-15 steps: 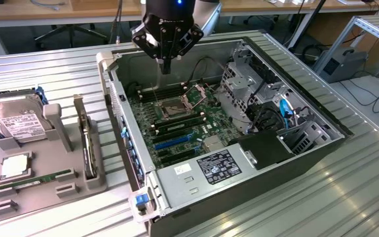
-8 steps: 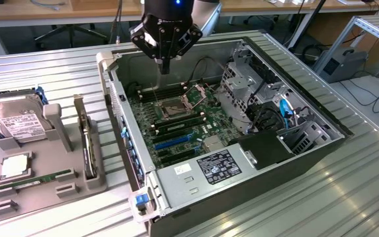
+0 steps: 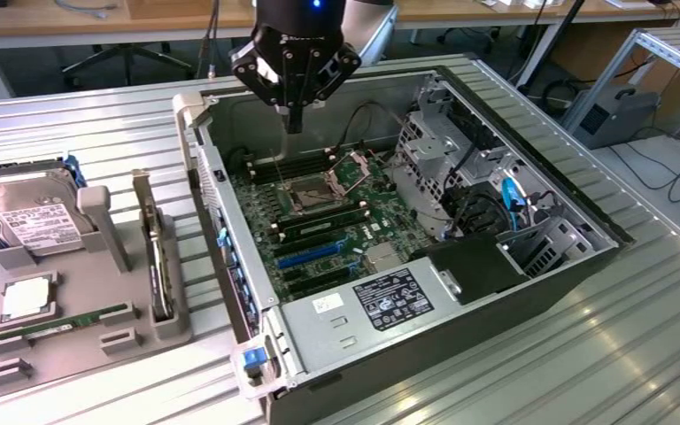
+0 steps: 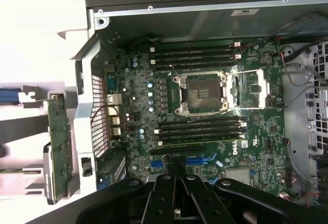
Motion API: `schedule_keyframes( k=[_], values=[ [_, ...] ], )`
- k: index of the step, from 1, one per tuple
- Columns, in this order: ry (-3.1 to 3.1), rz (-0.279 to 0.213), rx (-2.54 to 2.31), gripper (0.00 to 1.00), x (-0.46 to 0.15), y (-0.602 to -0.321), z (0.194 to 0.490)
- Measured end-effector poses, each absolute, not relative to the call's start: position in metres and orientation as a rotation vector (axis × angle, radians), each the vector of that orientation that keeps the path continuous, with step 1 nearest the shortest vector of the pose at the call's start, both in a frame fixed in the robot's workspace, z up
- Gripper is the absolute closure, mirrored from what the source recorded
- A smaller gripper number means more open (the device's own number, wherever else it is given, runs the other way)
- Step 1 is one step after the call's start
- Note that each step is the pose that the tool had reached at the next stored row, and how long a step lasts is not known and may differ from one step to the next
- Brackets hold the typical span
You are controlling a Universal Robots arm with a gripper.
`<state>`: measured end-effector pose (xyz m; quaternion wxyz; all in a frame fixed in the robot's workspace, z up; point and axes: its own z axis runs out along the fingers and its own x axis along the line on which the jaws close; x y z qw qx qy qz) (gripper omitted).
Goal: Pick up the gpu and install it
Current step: 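Reach for the gpu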
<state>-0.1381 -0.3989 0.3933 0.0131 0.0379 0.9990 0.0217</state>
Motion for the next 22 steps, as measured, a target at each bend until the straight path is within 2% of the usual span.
schedule_keyframes(
  k=[22],
  values=[
    [3.112,0.068,0.118,0.89,-0.1433,-0.3989,0.3933]
  ],
)
